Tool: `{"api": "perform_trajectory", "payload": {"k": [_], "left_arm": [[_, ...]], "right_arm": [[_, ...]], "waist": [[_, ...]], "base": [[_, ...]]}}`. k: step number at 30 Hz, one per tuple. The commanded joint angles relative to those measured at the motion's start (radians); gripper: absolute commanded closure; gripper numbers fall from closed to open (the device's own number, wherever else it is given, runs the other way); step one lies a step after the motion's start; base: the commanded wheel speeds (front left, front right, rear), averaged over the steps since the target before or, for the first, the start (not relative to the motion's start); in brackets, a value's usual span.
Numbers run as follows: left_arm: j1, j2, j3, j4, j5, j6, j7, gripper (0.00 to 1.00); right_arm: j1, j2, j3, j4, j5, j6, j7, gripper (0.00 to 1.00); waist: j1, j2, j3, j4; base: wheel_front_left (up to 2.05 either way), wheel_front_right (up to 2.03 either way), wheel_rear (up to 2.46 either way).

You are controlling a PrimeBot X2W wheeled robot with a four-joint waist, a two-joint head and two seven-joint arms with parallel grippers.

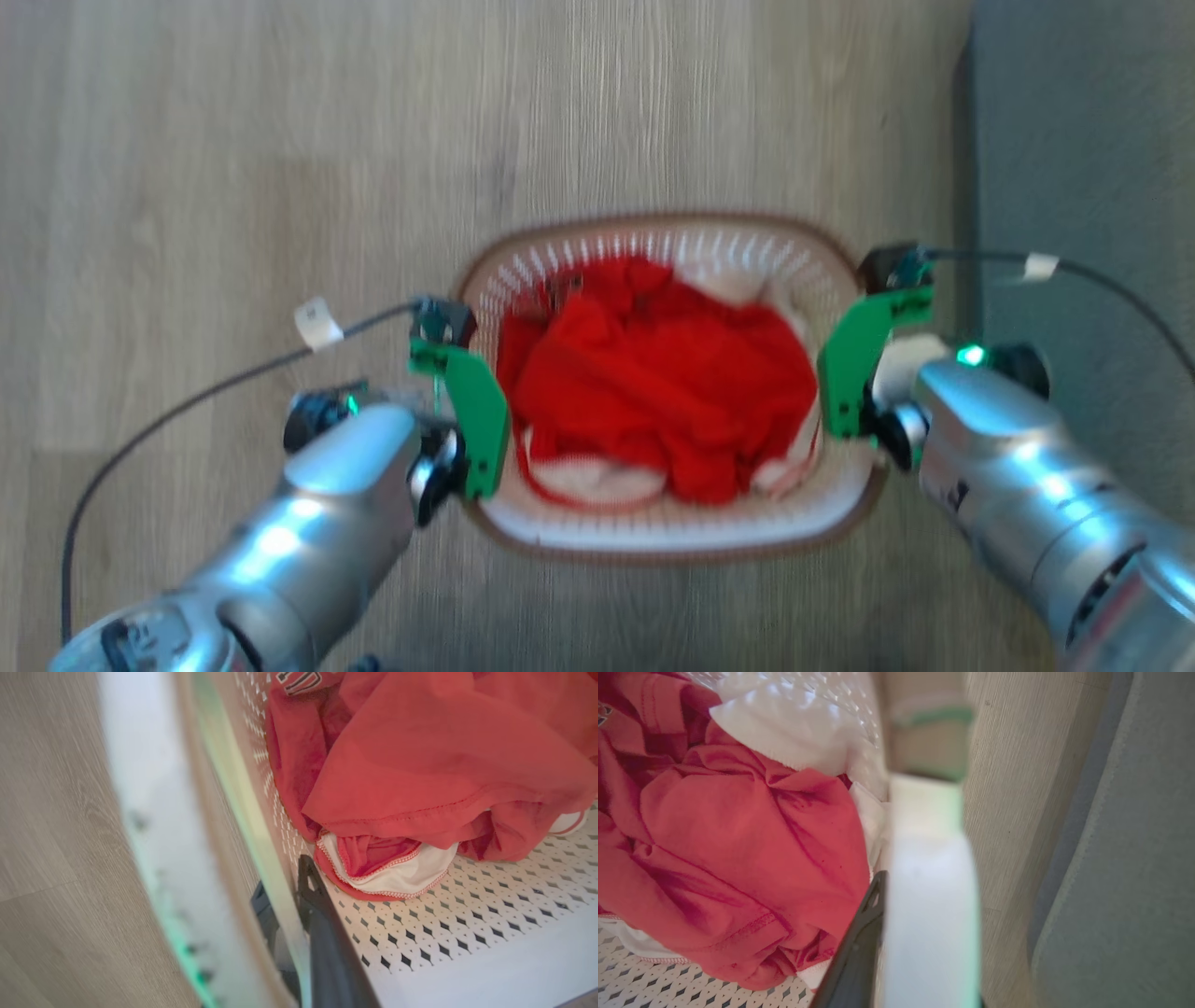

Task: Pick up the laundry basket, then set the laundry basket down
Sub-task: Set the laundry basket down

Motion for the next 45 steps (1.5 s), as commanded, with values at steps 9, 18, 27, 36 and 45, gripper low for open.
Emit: {"api": "perform_trajectory", "payload": {"k": [9,18,27,36,45], "left_arm": [[-0.154,-0.001,0.001,-0.056,0.078,0.053,-0.113,1.00],[-0.206,-0.001,0.001,-0.053,0.116,0.091,-0.197,1.00],[-0.214,-0.001,0.001,-0.067,0.132,0.103,-0.214,1.00],[-0.220,-0.001,0.001,-0.077,0.120,0.107,-0.216,1.00],[-0.225,-0.001,0.001,-0.081,0.109,0.115,-0.216,1.00]], "right_arm": [[-0.098,0.012,-0.013,-0.006,-0.032,0.015,-0.121,1.00],[-0.143,0.012,-0.044,-0.003,-0.037,0.015,-0.147,1.00],[-0.136,0.012,-0.071,-0.003,-0.049,0.015,-0.146,1.00],[-0.149,0.000,-0.088,-0.003,-0.083,0.015,-0.158,1.00],[-0.155,-0.007,-0.102,-0.003,-0.116,0.015,-0.164,1.00]], "waist": [[-0.0003,0.0000,0.331,-0.012],[-0.0003,0.0000,0.442,-0.024],[-0.0003,0.0000,0.473,-0.030],[-0.0003,0.0000,0.487,-0.027],[-0.0003,0.0000,0.495,-0.019]], "base": [[0.00,0.00,0.00],[0.00,0.00,0.00],[0.00,0.00,0.00],[0.00,0.00,0.00],[0.00,0.00,0.00]]}}
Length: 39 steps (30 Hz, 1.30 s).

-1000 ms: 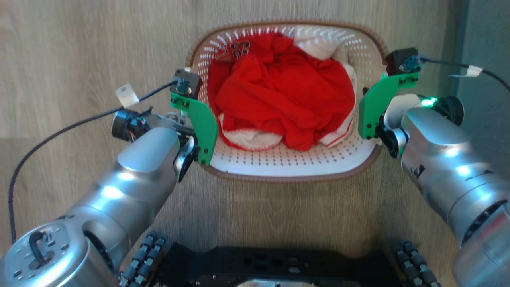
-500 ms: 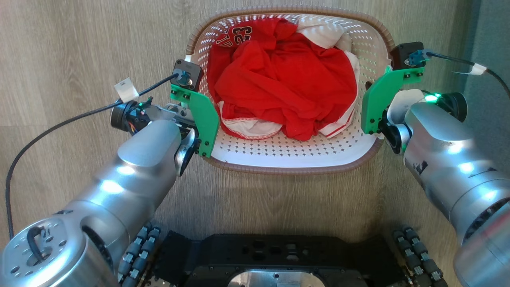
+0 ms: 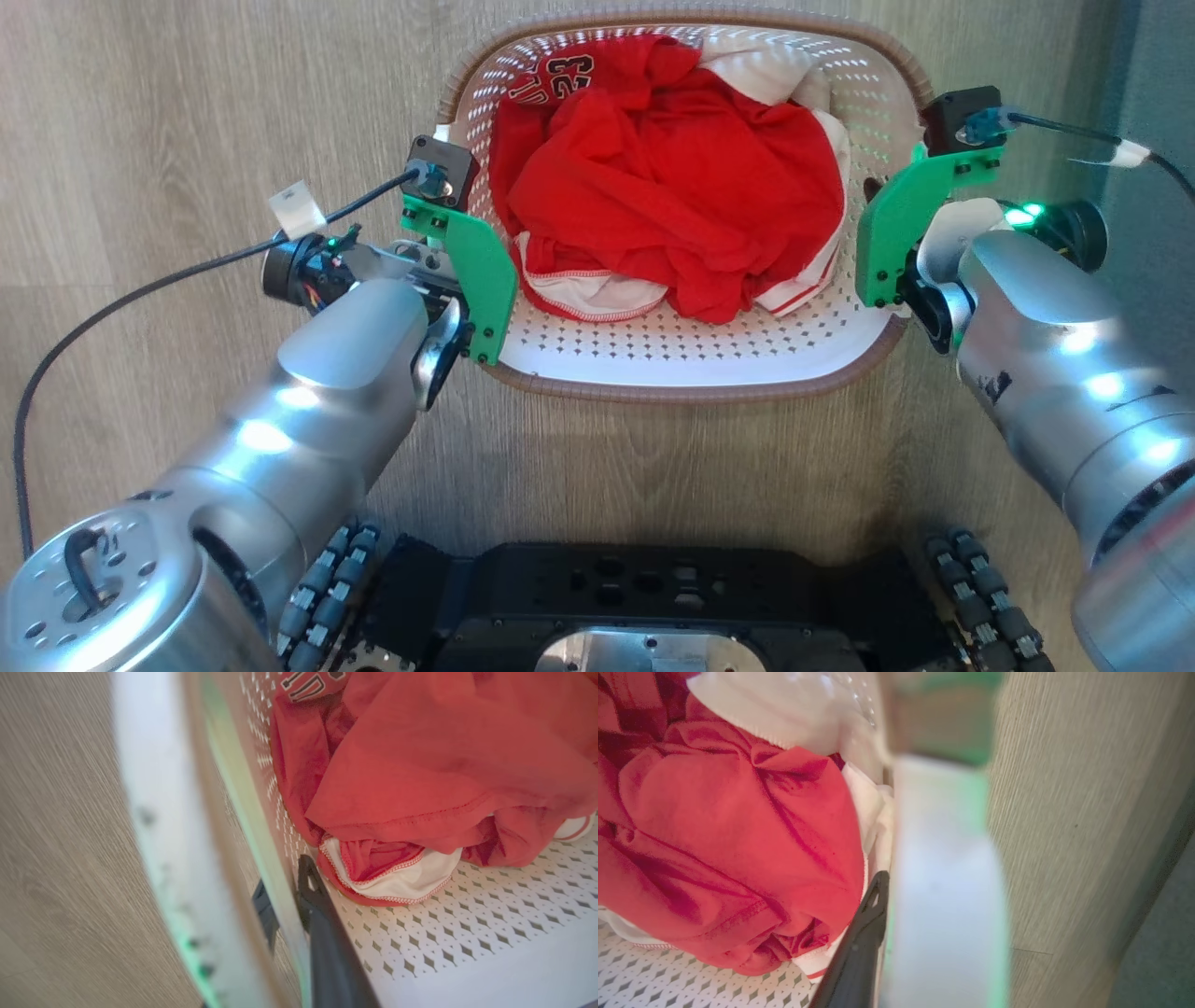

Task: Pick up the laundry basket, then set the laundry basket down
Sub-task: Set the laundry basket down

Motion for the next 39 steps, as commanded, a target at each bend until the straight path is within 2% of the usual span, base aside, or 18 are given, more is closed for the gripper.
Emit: {"api": "perform_trajectory", "payload": {"k": [1,2,11,21,34,39], "left_arm": [[-0.012,-0.008,-0.001,-0.030,0.004,0.006,-0.010,0.72],[-0.011,-0.008,-0.001,-0.025,0.002,0.033,-0.016,0.00],[0.005,-0.008,-0.001,-0.011,0.017,0.052,0.018,0.00],[0.044,-0.008,-0.001,-0.007,0.018,0.061,0.033,0.00],[0.183,-0.008,-0.001,0.034,0.016,0.032,0.018,0.00],[0.230,-0.008,-0.001,0.027,0.066,0.021,-0.081,0.00]], "right_arm": [[0.034,0.020,0.026,-0.018,-0.037,0.011,-0.012,0.66],[0.036,0.017,0.026,-0.018,-0.050,0.011,-0.015,0.00],[0.047,0.019,-0.008,-0.018,-0.085,0.011,-0.027,0.00],[0.092,0.020,-0.066,-0.018,-0.108,0.011,-0.012,0.00],[0.221,0.045,-0.145,-0.018,-0.148,0.011,-0.001,0.00],[0.285,0.054,-0.166,-0.018,-0.142,0.011,-0.053,0.00]], "waist": [[0.0001,0.0000,0.000,0.001],[0.0001,0.0000,-0.001,0.003],[0.0001,0.0000,-0.026,0.006],[0.0001,0.0000,-0.120,0.003],[0.0001,0.0000,-0.407,-0.029],[0.0001,0.0000,-0.547,-0.027]], "base": [[0.00,0.00,0.00],[0.00,0.00,0.00],[0.00,0.00,0.00],[0.00,0.00,0.00],[0.00,0.00,0.00],[0.00,0.00,0.00]]}}
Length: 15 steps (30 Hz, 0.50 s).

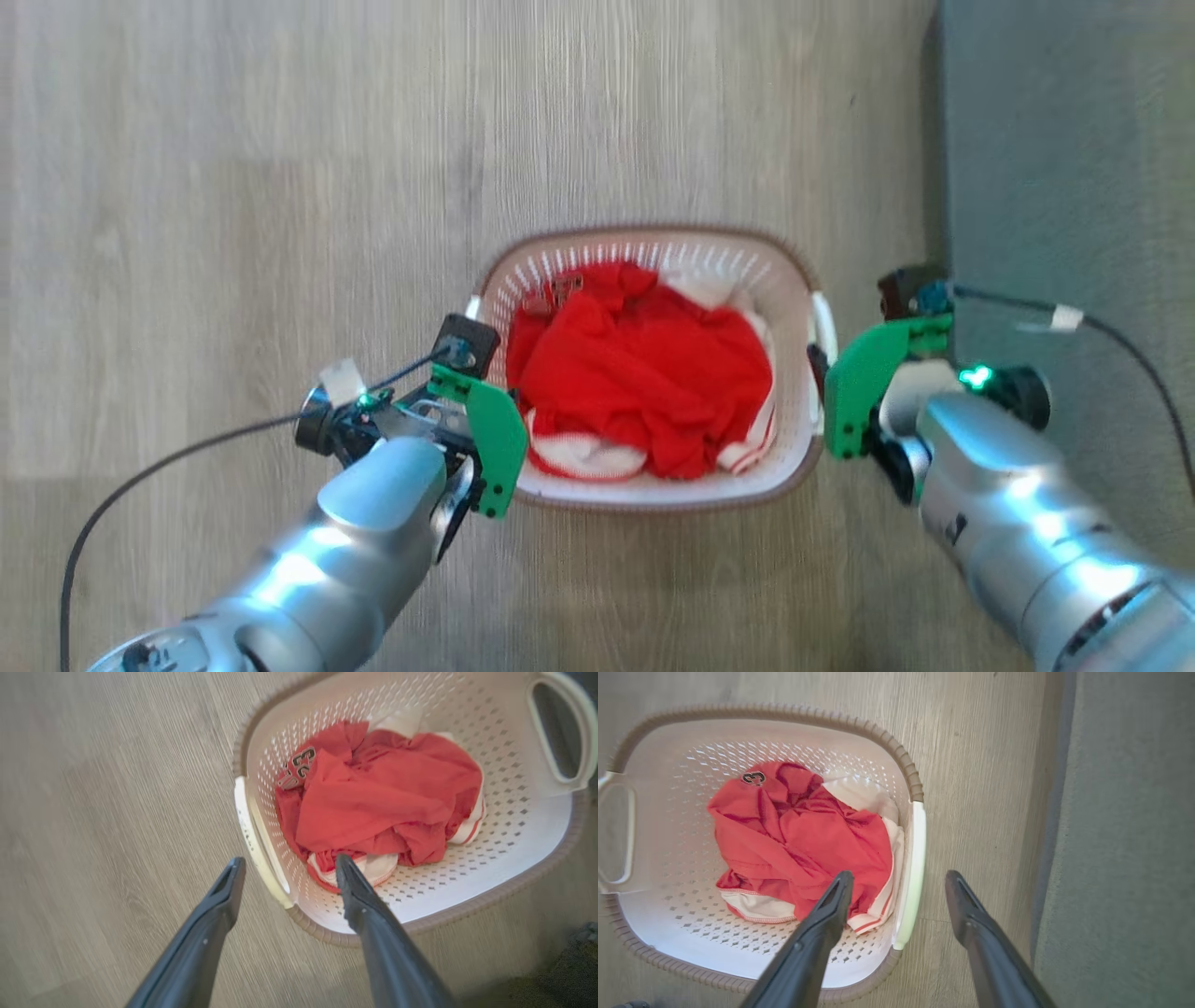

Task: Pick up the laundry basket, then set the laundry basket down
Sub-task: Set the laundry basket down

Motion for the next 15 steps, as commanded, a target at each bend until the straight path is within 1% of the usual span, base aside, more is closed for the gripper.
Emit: {"api": "perform_trajectory", "payload": {"k": [1,6,11,13,15], "left_arm": [[0.002,0.014,0.008,-0.007,0.004,0.004,-0.049,0.00],[0.041,0.014,0.015,0.001,-0.006,0.012,-0.173,0.00],[0.071,0.014,0.056,-0.013,-0.003,0.030,-0.218,0.00],[0.073,0.020,0.113,-0.073,0.040,0.059,-0.219,0.00],[0.103,0.042,0.195,-0.159,0.093,0.088,-0.220,0.00]], "right_arm": [[0.047,0.018,0.002,-0.007,0.004,0.007,-0.031,0.00],[0.107,0.022,-0.014,-0.022,0.033,0.007,-0.120,0.00],[0.165,0.020,-0.029,-0.075,0.053,0.007,-0.181,0.00],[0.184,0.014,-0.044,-0.105,0.058,0.007,-0.190,0.00],[0.190,-0.006,-0.075,-0.155,0.045,0.007,-0.193,0.00]], "waist": [[0.0000,0.0000,-0.122,-0.002],[0.0000,0.0000,-0.244,0.000],[0.0000,0.0000,-0.347,-0.005],[0.0000,0.0000,-0.377,-0.006],[0.0000,0.0000,-0.403,-0.009]], "base": [[0.00,0.00,0.00],[0.00,0.00,0.00],[0.00,0.00,0.00],[0.00,0.00,0.00],[0.00,0.00,0.00]]}}
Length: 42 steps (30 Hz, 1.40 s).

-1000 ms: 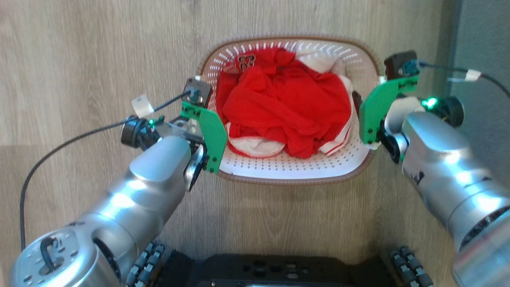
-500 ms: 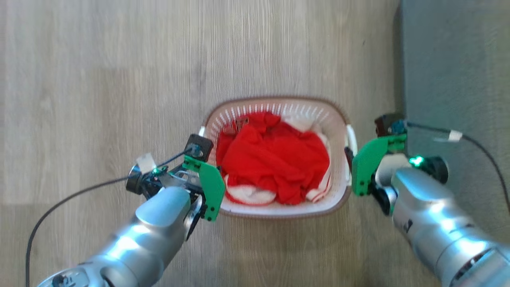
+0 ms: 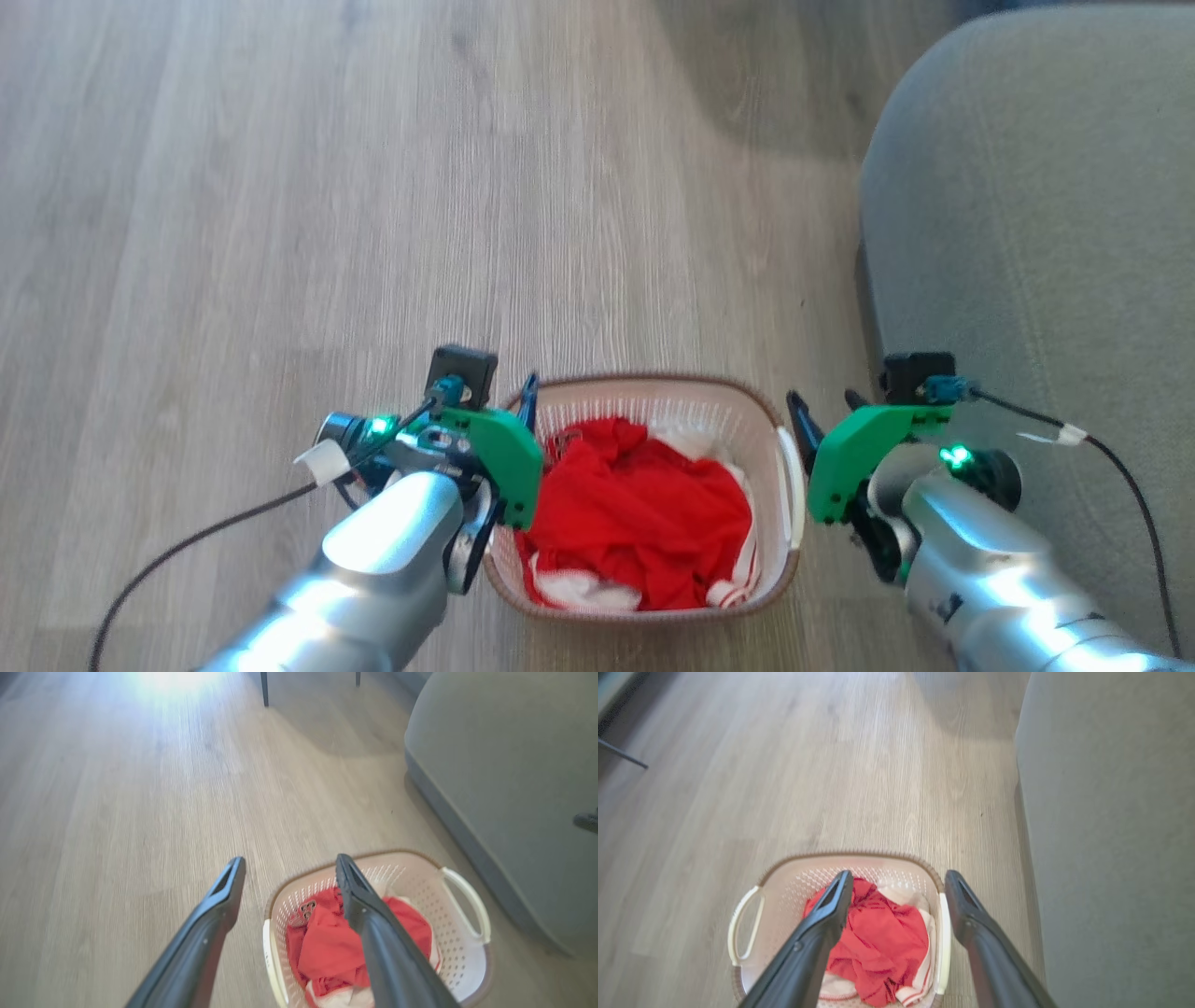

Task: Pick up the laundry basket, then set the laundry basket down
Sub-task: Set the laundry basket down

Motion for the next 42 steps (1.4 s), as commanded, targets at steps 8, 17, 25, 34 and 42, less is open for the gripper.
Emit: {"api": "perform_trajectory", "payload": {"k": [8,17,25,34,42], "left_arm": [[0.211,0.085,0.399,-0.432,0.325,0.081,-0.012,0.00],[0.417,0.038,0.646,-0.720,0.565,0.049,-0.012,0.00],[0.563,0.000,0.762,-0.799,0.653,0.000,-0.013,0.00],[0.641,-0.007,0.807,-0.850,0.592,-0.028,-0.013,0.00],[0.641,-0.008,0.799,-0.834,0.596,-0.044,-0.013,0.00]], "right_arm": [[0.140,-0.062,-0.285,-0.328,-0.261,0.007,-0.014,0.00],[0.375,-0.008,-0.566,-0.651,-0.535,0.007,-0.014,0.00],[0.578,0.025,-0.732,-0.952,-0.615,0.007,-0.014,0.00],[0.698,0.026,-0.745,-1.070,-0.605,0.007,-0.014,0.00],[0.707,0.026,-0.747,-1.085,-0.588,0.007,-0.014,0.00]], "waist": [[0.0001,-0.0001,-0.121,-0.004],[0.0001,-0.0001,-0.153,0.021],[0.0001,-0.0001,-0.176,0.043],[0.0001,-0.0001,-0.183,0.045],[0.0001,-0.0001,-0.179,0.041]], "base": [[0.00,0.00,0.00],[0.00,0.00,0.00],[0.00,0.00,0.00],[0.00,0.00,0.00],[0.00,0.00,0.00]]}}
